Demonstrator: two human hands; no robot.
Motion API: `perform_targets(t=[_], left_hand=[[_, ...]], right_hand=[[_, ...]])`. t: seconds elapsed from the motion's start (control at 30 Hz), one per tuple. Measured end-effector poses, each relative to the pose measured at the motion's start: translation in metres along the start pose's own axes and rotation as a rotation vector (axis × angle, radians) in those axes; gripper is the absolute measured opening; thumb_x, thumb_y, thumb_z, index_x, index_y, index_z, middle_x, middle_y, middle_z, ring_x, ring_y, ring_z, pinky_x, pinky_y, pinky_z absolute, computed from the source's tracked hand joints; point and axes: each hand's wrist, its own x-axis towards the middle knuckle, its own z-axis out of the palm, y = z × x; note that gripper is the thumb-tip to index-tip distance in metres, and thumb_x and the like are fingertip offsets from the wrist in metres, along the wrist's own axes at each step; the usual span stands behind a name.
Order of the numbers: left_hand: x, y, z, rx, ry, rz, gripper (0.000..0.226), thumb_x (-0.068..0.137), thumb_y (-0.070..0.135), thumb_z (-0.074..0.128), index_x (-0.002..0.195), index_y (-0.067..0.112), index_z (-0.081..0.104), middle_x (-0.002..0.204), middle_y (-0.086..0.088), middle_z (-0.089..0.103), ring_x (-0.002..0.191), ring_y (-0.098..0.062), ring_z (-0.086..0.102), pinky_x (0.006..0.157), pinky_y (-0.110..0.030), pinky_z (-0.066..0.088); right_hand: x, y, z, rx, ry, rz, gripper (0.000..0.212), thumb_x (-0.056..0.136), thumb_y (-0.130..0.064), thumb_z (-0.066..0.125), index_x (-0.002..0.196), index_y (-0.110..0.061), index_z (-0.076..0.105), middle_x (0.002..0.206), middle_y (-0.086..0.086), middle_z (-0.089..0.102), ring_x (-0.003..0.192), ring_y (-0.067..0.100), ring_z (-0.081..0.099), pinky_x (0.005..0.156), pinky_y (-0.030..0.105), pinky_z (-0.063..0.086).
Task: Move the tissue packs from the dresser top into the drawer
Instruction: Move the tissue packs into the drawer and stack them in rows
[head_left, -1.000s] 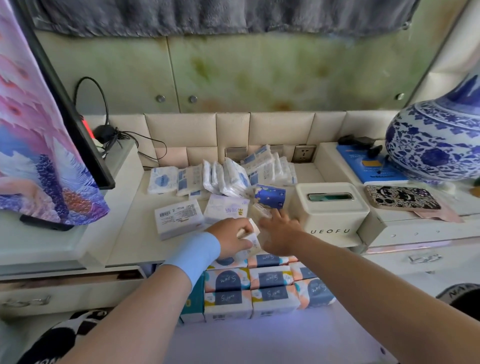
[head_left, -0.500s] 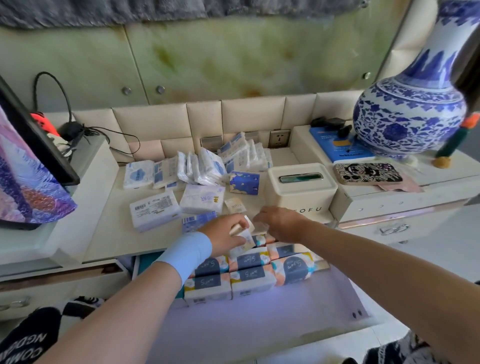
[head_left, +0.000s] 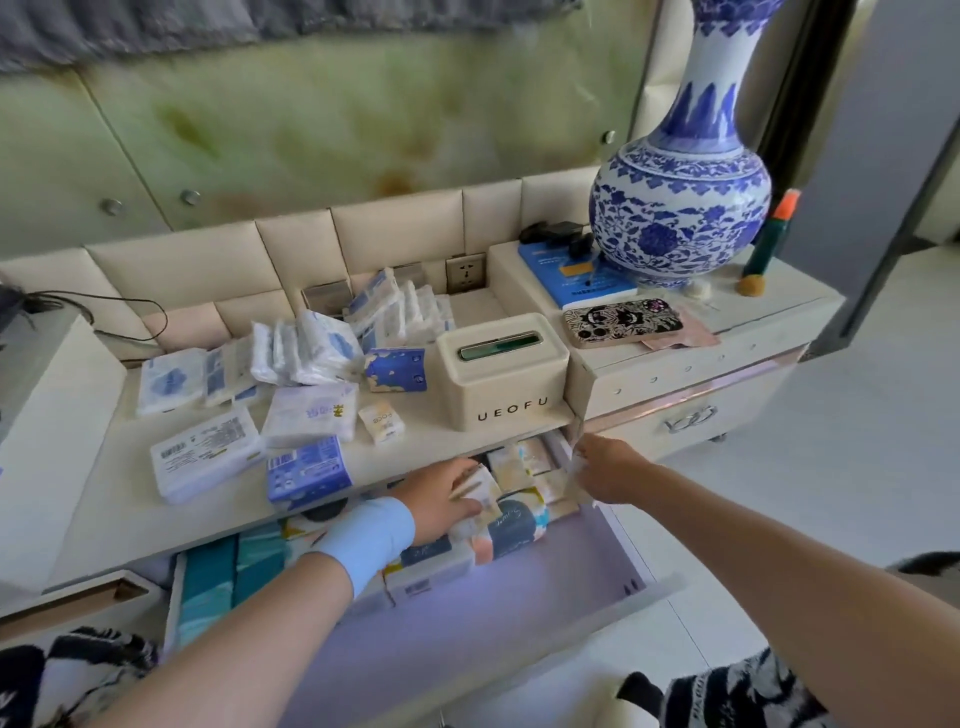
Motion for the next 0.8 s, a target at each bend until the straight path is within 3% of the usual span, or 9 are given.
perform_targets(t=[0.07, 0.17, 0.27, 0.33, 0.43, 0.57, 0.67, 0.73, 0.8], left_hand=[[0.006, 0.01, 0.009, 0.008, 0.008, 0.027, 0.054, 0.093, 0.037, 0.061, 0.142, 0.029, 0.041, 0.138, 0.007, 0.048, 0.124, -0.015, 0.047, 0.09, -0.023, 0.032], [0.022, 0.021, 0.021, 0.002, -0.014, 0.116, 0.054, 0.09, 0.032, 0.065, 0.139, 0.026, 0.042, 0.144, 0.008, 0.042, 0.13, -0.013, 0.045, 0.103, -0.024, 0.034], [0.036, 0.024, 0.028, 0.054, -0.09, 0.125, 0.057, 0.091, 0.033, 0.065, 0.141, 0.024, 0.039, 0.156, 0.011, 0.029, 0.134, -0.014, 0.041, 0.106, -0.023, 0.033], [0.043, 0.015, 0.032, 0.099, -0.134, 0.086, 0.058, 0.091, 0.036, 0.064, 0.142, 0.025, 0.038, 0.156, 0.007, 0.032, 0.131, -0.017, 0.045, 0.104, -0.026, 0.036], [0.045, -0.005, 0.033, 0.106, -0.184, -0.011, 0.056, 0.092, 0.038, 0.061, 0.141, 0.029, 0.037, 0.143, 0.004, 0.046, 0.121, -0.019, 0.052, 0.094, -0.025, 0.038], [0.051, -0.019, 0.026, 0.066, -0.148, -0.036, 0.05, 0.089, 0.042, 0.064, 0.133, 0.034, 0.042, 0.134, 0.006, 0.053, 0.116, -0.018, 0.055, 0.098, -0.033, 0.043], [0.056, -0.018, 0.019, 0.056, -0.089, -0.004, 0.046, 0.086, 0.038, 0.068, 0.128, 0.031, 0.05, 0.125, 0.007, 0.057, 0.108, -0.015, 0.054, 0.091, -0.03, 0.042], [0.058, -0.017, 0.016, 0.12, -0.121, -0.008, 0.046, 0.09, 0.038, 0.063, 0.134, 0.029, 0.05, 0.13, 0.003, 0.057, 0.112, -0.017, 0.054, 0.09, -0.028, 0.041], [0.058, -0.021, 0.014, 0.237, -0.176, -0.038, 0.052, 0.095, 0.04, 0.054, 0.145, 0.03, 0.042, 0.147, -0.001, 0.047, 0.128, -0.023, 0.049, 0.101, -0.03, 0.039]], right_hand=[[-0.002, 0.011, 0.007, 0.092, -0.025, 0.036, 0.042, 0.09, -0.008, 0.053, 0.131, -0.015, 0.047, 0.108, 0.011, 0.062, 0.096, 0.032, 0.066, 0.07, 0.033, 0.054], [0.004, 0.016, 0.018, 0.329, -0.047, 0.103, 0.035, 0.091, -0.007, 0.053, 0.123, -0.022, 0.05, 0.093, 0.012, 0.064, 0.067, 0.029, 0.071, 0.047, 0.032, 0.057], [0.012, 0.014, 0.031, 0.514, -0.007, 0.152, 0.038, 0.09, -0.007, 0.059, 0.117, -0.032, 0.052, 0.091, 0.018, 0.066, 0.054, 0.027, 0.068, 0.042, 0.032, 0.055], [0.018, 0.013, 0.041, 0.494, 0.041, 0.108, 0.038, 0.089, -0.013, 0.063, 0.119, -0.035, 0.053, 0.098, 0.013, 0.065, 0.06, 0.025, 0.064, 0.049, 0.031, 0.055], [0.027, 0.017, 0.049, 0.168, 0.047, -0.001, 0.054, 0.089, -0.029, 0.066, 0.137, -0.033, 0.042, 0.113, 0.011, 0.066, 0.085, 0.028, 0.063, 0.07, 0.034, 0.05], [0.038, 0.015, 0.053, -0.334, 0.091, -0.145, 0.08, 0.089, -0.048, 0.062, 0.152, -0.025, 0.018, 0.126, 0.008, 0.061, 0.102, 0.033, 0.066, 0.076, 0.038, 0.053], [0.042, 0.013, 0.05, -0.536, 0.049, -0.197, 0.076, 0.088, -0.045, 0.065, 0.149, -0.017, 0.029, 0.136, 0.007, 0.052, 0.101, 0.03, 0.066, 0.072, 0.037, 0.055], [0.042, 0.012, 0.049, -0.65, 0.057, -0.191, 0.08, 0.087, -0.033, 0.068, 0.152, -0.015, 0.025, 0.125, 0.005, 0.058, 0.097, 0.027, 0.068, 0.068, 0.034, 0.054], [0.04, 0.005, 0.045, -0.74, 0.081, -0.164, 0.084, 0.087, -0.02, 0.061, 0.156, -0.015, 0.014, 0.113, 0.001, 0.065, 0.092, 0.023, 0.069, 0.064, 0.03, 0.049]])
